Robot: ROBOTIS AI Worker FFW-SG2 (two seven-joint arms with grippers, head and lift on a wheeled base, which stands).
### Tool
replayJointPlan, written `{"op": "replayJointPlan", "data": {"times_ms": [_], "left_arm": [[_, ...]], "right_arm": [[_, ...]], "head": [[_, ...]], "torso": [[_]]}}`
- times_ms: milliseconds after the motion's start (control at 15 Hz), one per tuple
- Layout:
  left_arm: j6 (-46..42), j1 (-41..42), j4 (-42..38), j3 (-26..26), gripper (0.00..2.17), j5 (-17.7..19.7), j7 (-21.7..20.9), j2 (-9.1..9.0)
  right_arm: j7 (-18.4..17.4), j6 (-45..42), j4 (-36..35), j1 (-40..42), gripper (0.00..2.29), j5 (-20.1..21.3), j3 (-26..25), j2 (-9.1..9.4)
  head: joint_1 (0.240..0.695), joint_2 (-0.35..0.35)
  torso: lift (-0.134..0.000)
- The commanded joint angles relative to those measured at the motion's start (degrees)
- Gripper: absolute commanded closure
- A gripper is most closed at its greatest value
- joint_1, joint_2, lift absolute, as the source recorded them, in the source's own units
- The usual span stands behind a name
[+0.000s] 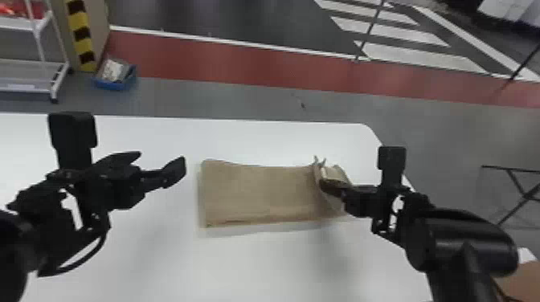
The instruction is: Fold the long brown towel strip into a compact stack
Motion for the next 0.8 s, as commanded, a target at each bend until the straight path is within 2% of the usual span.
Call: {"op": "replayJointPlan", "data": {"times_ms": [0, 133, 267, 333, 533, 733], "left_arm": [[-0.03, 0.31, -0.07, 0.23, 0.04, 0.0, 0.09, 0.16], [0.14, 0.4, -0.07, 0.32, 0.04, 0.0, 0.09, 0.16], [0.14, 0.57, -0.16, 0.32, 0.04, 0.0, 0.0, 0.25], [0.14, 0.57, -0.16, 0.23, 0.04, 0.0, 0.0, 0.25], [-0.03, 0.66, -0.16, 0.05, 0.04, -0.18, -0.09, 0.25], [0.14, 0.75, -0.16, 0.14, 0.04, -0.27, 0.18, 0.25]], "right_arm": [[0.1, 0.25, -6.4, 2.2, 1.41, -1.47, -2.12, 0.04], [-0.25, 0.77, -7.9, 3.08, 1.41, -4.9, -6.16, -0.49], [-0.16, 0.77, -7.37, 2.55, 1.41, -6.04, -8.44, -1.8], [-0.16, 0.77, -5.53, 2.29, 1.41, -5.6, -8.71, -2.33], [0.1, -0.11, -0.16, 0.79, 1.41, -2.61, -6.25, -2.33], [0.37, 0.07, -1.13, 0.7, 1.41, -3.4, -5.54, -1.98]], "head": [[0.695, -0.294], [0.695, -0.292], [0.695, -0.306], [0.695, -0.316], [0.695, -0.35], [0.695, -0.348]], "torso": [[-0.125], [-0.125], [-0.125], [-0.125], [-0.125], [-0.125]]}}
